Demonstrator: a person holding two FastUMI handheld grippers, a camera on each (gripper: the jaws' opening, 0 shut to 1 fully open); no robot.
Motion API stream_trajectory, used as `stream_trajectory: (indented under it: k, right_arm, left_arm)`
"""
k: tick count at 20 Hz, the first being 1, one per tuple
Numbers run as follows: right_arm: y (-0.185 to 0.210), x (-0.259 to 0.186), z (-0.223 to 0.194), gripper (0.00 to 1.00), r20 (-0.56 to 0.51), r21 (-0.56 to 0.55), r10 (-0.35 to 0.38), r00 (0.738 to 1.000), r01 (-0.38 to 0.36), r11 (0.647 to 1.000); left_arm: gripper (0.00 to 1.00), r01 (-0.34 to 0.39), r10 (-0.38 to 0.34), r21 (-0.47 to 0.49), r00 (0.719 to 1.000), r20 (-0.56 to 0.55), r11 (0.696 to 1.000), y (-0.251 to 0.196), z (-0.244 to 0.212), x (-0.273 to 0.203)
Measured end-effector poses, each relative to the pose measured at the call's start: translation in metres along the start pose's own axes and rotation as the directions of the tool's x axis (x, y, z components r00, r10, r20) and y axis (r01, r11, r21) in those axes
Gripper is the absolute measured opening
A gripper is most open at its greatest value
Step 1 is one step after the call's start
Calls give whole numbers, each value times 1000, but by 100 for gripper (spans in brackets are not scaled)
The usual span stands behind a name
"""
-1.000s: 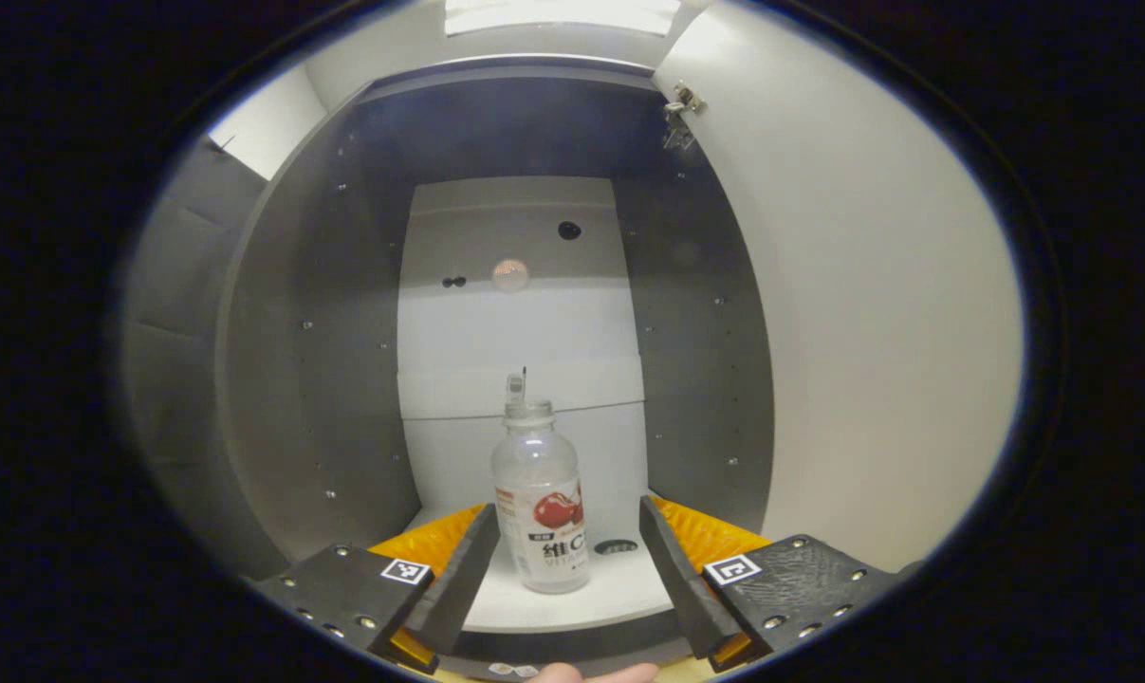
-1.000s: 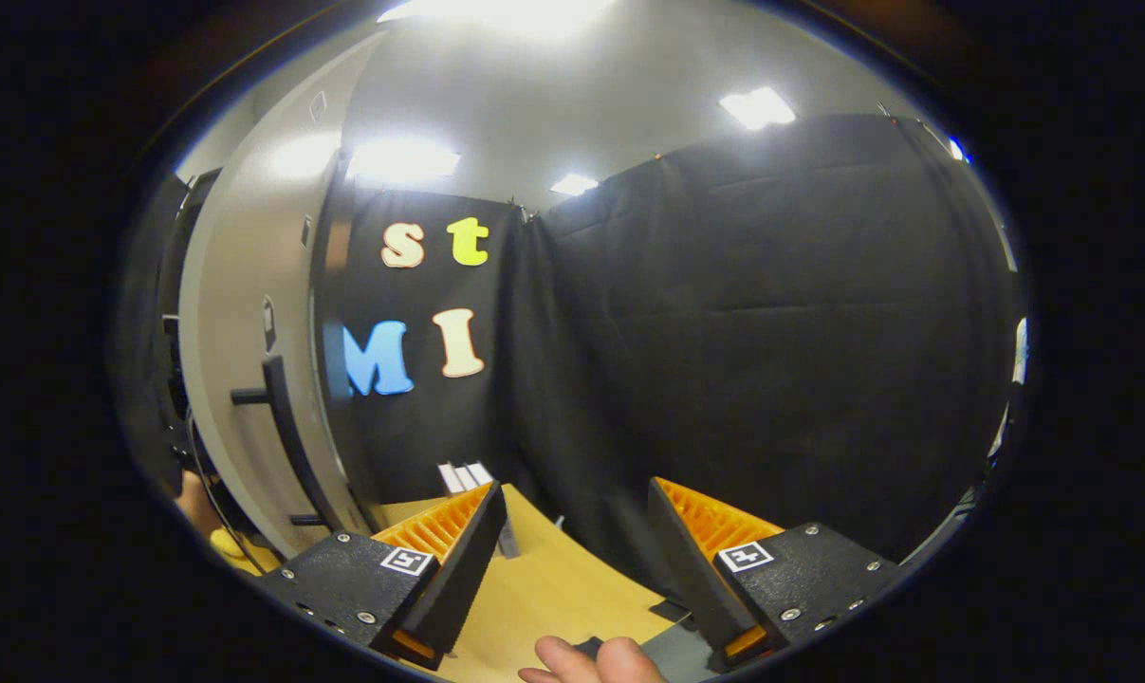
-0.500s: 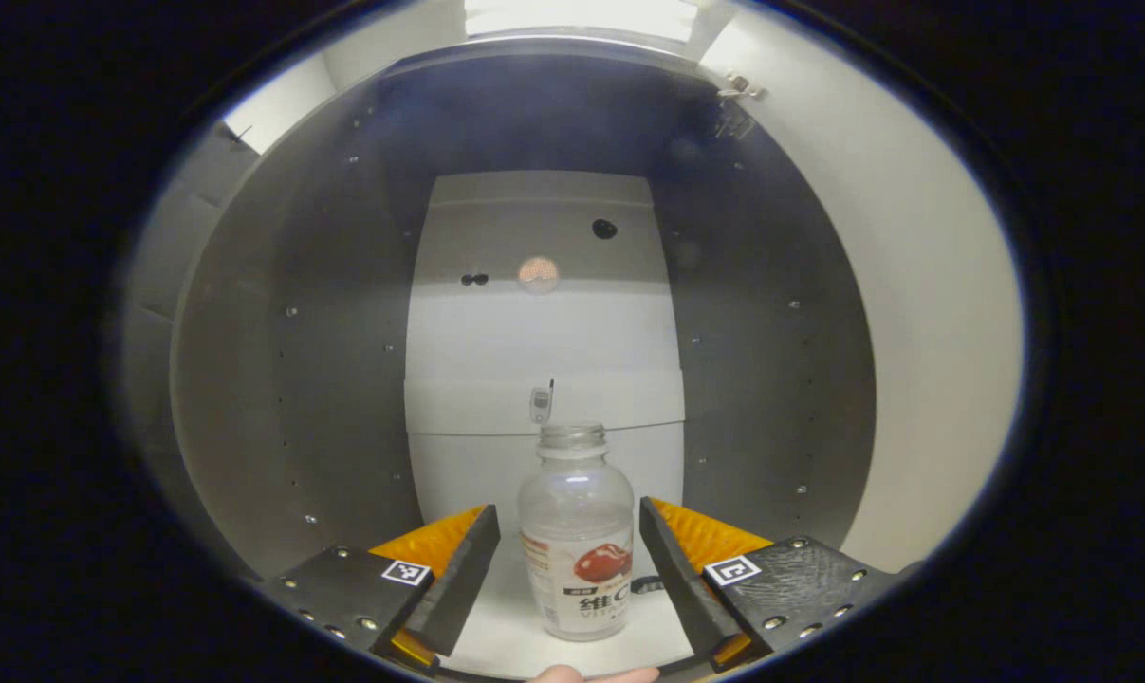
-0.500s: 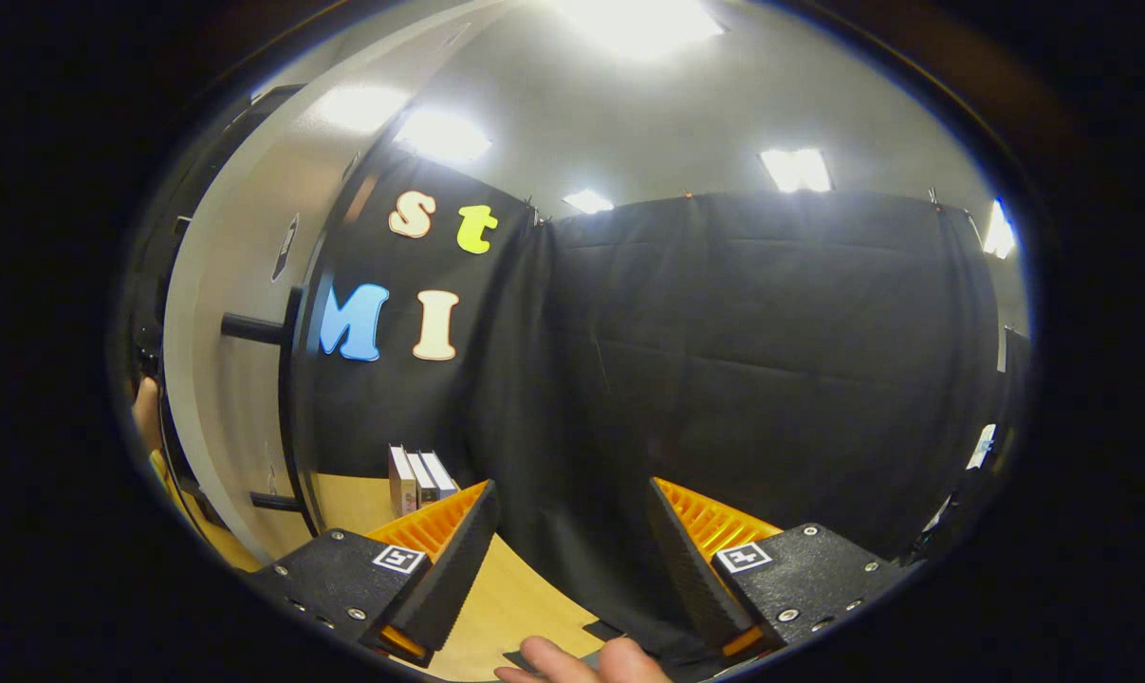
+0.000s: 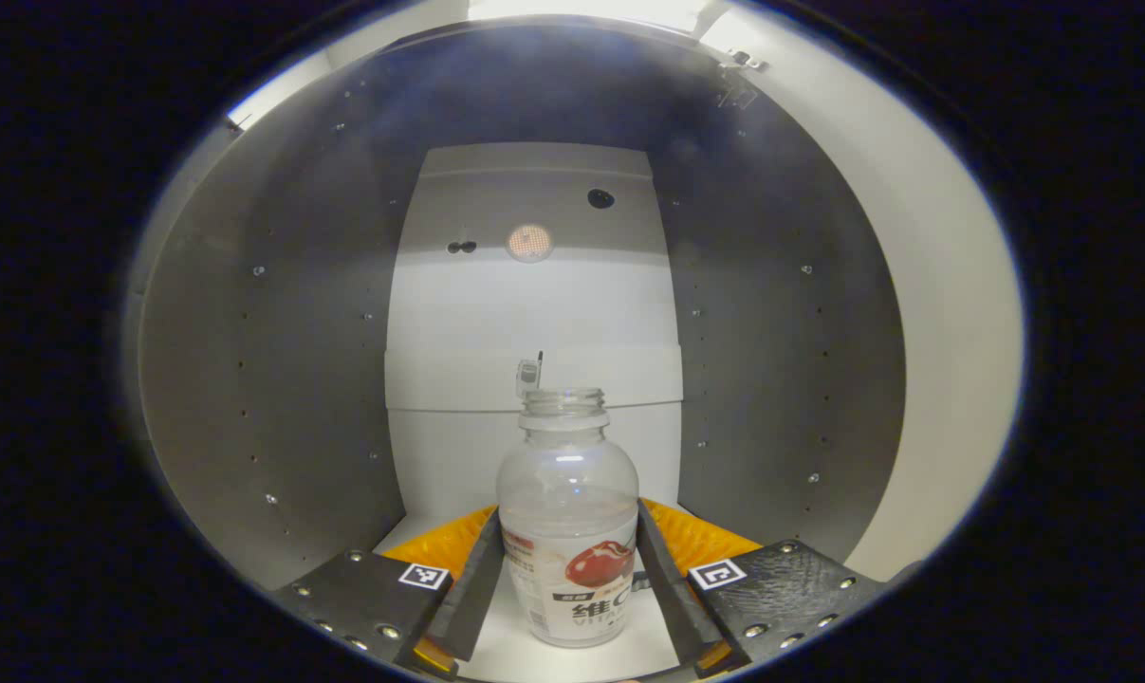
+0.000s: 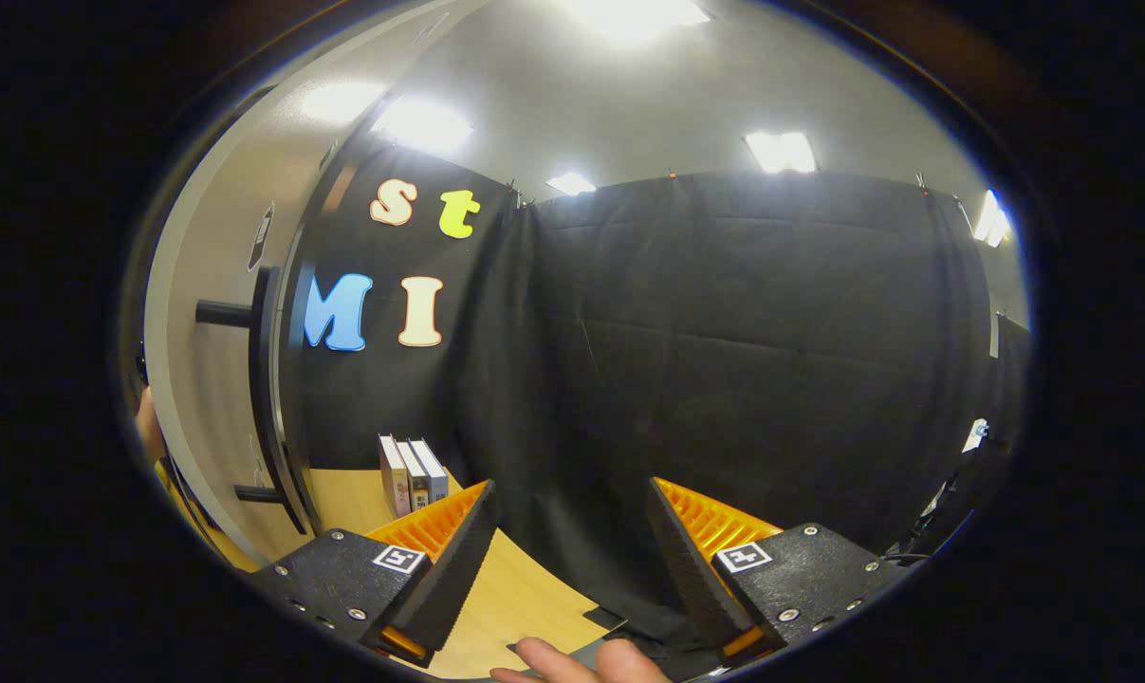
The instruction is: Open the cabinet door with the right hand, grasp the bottle in the cabinet with the left hand and place it on the coaster, then close the cabinet door with the right hand.
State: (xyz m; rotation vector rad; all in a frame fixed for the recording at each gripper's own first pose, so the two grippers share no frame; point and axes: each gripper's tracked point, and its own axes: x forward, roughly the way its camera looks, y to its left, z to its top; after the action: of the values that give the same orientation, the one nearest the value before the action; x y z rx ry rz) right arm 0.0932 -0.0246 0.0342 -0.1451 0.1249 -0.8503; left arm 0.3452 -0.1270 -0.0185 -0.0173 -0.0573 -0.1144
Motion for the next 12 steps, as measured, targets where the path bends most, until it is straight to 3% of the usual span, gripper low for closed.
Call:
stream_trajectory:
  k: [5,7,8,12]
  right_arm:
    - [-3,-3,-2,95,18,27,43,999,-44,999]
    - [-1,-1,-7,95,18,45,89,996,-90,995]
    - [-1,-1,-10,95,19,50,113,993,-114,992]
    - [-4,6,-13,95,19,108,216,976,-217,970]
  left_arm:
    - [76,-31,31,-4,999,7,1000,6,16,-27]
    - [79,-43,42,35,999,9,998,9,22,-47]
    - [75,-52,52,45,999,10,998,10,27,-57]
    - [78,-75,75,28,997,-9,997,4,47,-100]
